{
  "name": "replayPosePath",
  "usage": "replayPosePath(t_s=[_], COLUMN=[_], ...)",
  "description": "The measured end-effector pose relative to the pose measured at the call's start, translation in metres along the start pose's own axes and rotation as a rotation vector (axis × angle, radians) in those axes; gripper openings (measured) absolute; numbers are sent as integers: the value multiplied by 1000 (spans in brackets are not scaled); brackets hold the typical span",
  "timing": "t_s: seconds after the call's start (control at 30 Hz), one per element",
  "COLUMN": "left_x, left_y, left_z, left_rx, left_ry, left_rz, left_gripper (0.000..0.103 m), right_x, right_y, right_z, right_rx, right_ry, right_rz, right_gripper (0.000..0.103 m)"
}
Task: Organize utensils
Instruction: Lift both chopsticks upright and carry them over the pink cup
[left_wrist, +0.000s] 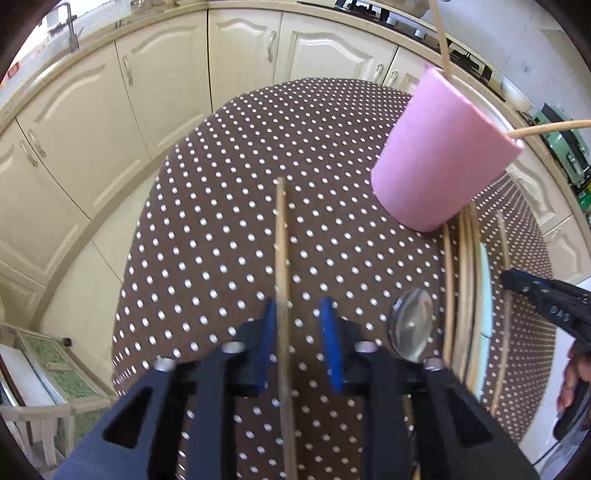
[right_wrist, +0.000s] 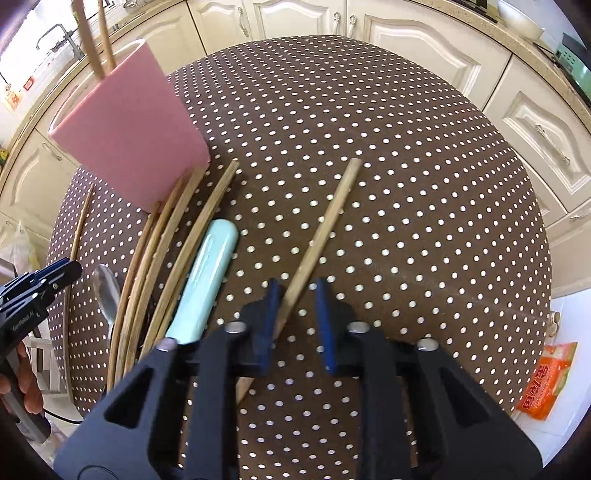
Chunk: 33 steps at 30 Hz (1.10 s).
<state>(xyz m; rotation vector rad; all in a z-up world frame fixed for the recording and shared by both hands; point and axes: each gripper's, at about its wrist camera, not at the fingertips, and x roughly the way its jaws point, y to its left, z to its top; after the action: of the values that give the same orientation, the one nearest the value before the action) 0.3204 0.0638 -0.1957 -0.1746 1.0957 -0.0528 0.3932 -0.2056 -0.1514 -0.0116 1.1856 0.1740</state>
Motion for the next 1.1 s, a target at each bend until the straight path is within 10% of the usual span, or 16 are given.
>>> replayPosePath(t_s=[0.5, 1.1], left_x=[-59, -158], left_y=[9, -70], left_z=[-9, 10], left_rx=[-21, 93], left_ry=[-313, -794], left_rz=[-169, -272], left_gripper=[6, 6], right_x=[-47, -178], right_y=[-40, -4], right_z=[-37, -67], right_rx=[35, -32], right_ry=[-272, -1075], right_rz=[170, 301], right_gripper=[6, 6])
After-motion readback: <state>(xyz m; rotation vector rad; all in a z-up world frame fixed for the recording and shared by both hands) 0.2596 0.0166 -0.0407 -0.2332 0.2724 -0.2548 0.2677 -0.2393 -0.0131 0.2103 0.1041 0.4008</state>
